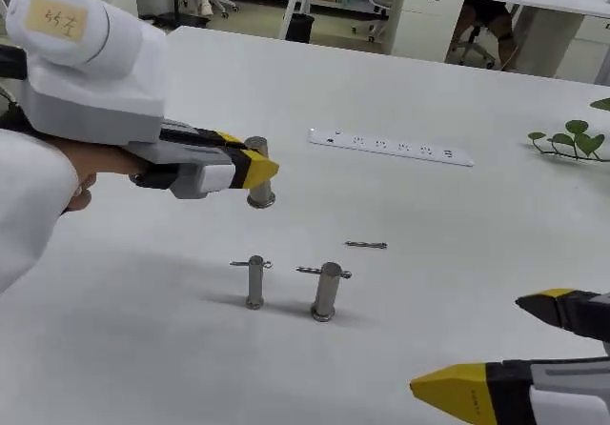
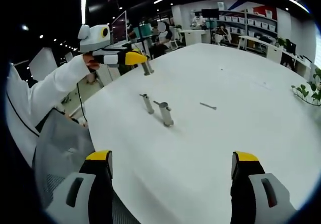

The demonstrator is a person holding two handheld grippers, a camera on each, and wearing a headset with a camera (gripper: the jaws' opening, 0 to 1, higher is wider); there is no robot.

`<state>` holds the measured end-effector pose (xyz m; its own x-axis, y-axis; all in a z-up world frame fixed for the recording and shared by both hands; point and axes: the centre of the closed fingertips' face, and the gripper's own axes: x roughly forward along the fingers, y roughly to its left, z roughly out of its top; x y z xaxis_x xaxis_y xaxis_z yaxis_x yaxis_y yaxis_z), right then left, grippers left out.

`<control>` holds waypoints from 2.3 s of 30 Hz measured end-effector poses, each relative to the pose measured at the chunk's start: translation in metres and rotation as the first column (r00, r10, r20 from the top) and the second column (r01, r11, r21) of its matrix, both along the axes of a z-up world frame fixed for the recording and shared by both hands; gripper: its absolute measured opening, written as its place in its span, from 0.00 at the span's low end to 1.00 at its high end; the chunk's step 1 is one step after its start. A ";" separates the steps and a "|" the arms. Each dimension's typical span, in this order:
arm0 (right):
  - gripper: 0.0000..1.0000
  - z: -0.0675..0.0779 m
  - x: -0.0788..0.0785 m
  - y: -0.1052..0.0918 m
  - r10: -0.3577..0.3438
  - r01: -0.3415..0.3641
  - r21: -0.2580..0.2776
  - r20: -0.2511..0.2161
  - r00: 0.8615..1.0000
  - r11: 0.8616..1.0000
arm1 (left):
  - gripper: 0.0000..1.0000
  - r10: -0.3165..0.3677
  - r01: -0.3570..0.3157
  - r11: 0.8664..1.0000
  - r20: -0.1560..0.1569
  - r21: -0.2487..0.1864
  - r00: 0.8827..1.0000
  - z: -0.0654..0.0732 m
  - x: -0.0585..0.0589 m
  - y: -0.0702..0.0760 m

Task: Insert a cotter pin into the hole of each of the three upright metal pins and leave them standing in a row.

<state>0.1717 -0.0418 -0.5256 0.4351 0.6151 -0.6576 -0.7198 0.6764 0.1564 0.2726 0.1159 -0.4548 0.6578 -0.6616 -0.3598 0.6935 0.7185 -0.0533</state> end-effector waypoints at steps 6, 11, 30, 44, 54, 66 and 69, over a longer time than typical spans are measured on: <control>0.97 0.004 -0.004 0.003 0.010 -0.010 0.030 0.001 1.000 1.000 | 0.09 -0.060 0.060 0.998 0.008 0.007 0.998 0.005 -0.019 -0.021; 0.97 0.003 -0.007 0.003 0.016 -0.015 0.034 -0.006 1.000 0.999 | 0.09 -0.107 0.107 0.994 0.006 -0.003 0.994 0.007 -0.036 -0.040; 0.98 0.007 -0.015 0.008 0.056 -0.057 0.040 0.010 0.998 0.998 | 0.09 -0.204 0.207 0.978 -0.091 0.021 0.975 -0.041 -0.068 -0.071; 0.98 0.003 -0.019 0.009 0.065 -0.065 0.039 -0.005 0.998 0.997 | 0.09 -0.223 0.238 0.967 -0.154 0.088 0.963 -0.086 -0.077 -0.086; 0.97 0.001 -0.020 0.013 0.079 -0.078 0.039 -0.015 0.997 0.996 | 0.10 -0.207 0.232 0.963 -0.177 0.135 0.962 -0.108 -0.077 -0.090; 0.96 -0.001 -0.022 0.013 0.088 -0.088 0.040 -0.019 0.996 0.995 | 0.10 -0.206 0.233 0.961 -0.176 0.148 0.963 -0.117 -0.083 -0.094; 0.96 -0.001 -0.022 0.013 0.087 -0.087 0.041 -0.018 0.996 0.995 | 0.10 -0.214 0.240 0.959 -0.169 0.150 0.962 -0.117 -0.084 -0.095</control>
